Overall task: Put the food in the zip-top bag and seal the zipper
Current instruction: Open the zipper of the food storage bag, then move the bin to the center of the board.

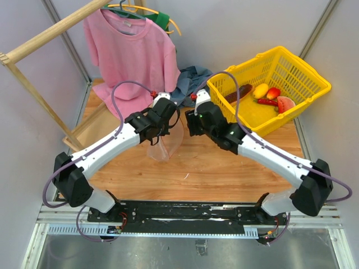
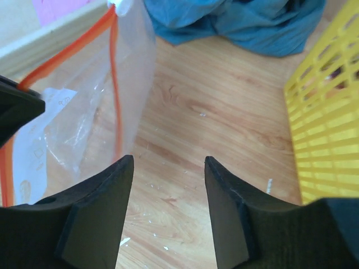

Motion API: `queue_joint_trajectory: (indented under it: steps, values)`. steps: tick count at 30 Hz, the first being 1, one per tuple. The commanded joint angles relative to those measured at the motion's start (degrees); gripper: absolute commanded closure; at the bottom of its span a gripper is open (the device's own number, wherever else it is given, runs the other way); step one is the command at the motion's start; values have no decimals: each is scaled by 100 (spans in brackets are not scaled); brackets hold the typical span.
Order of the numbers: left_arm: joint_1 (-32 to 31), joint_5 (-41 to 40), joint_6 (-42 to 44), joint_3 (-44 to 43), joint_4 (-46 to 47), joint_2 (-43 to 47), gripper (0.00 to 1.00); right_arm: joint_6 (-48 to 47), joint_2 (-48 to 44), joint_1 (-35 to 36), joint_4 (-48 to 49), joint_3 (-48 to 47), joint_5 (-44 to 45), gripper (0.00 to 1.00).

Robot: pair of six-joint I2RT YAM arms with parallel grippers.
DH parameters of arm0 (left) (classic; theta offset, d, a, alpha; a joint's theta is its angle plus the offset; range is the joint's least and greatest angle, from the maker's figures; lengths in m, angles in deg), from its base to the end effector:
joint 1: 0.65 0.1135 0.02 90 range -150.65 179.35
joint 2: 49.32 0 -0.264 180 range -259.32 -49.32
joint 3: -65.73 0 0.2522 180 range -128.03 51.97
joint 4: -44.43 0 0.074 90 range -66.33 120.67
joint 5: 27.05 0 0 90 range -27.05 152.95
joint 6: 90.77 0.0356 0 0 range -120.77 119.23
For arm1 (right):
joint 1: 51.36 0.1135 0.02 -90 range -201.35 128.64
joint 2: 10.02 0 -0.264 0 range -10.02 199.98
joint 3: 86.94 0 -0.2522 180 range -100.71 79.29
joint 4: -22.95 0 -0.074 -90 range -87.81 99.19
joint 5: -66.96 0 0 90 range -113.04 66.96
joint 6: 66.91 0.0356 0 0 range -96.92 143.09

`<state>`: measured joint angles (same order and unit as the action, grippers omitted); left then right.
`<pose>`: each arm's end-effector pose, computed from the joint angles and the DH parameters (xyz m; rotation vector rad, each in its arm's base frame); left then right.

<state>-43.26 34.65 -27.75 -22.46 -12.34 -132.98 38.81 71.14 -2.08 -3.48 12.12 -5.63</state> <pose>0.2372 -0.1953 0.3125 0.1179 2.3379 0.0277 0.2221 0.2417 0.3250 -0.4021 1.9972 0.4105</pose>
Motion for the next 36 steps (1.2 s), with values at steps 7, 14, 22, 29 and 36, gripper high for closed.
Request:
queue_joint_trajectory:
  steps: [7,14,22,29,36]
  values:
    - [127,322,286,-416,278,-310,100,-512,-617,-1310,-1357,-1216,-363,37]
    - [218,610,341,-411,385,-378,100,-309,29,-2654,-1657,-1989,-228,30]
    - [227,570,330,-504,266,-485,100,-63,1171,-3394,-1999,-2387,-730,25]
    - [227,592,391,-587,217,-542,100,192,604,-3427,-2423,-1333,-739,21]
    - [236,681,435,-584,235,-609,100,325,-136,-3640,-3113,-543,-274,15]
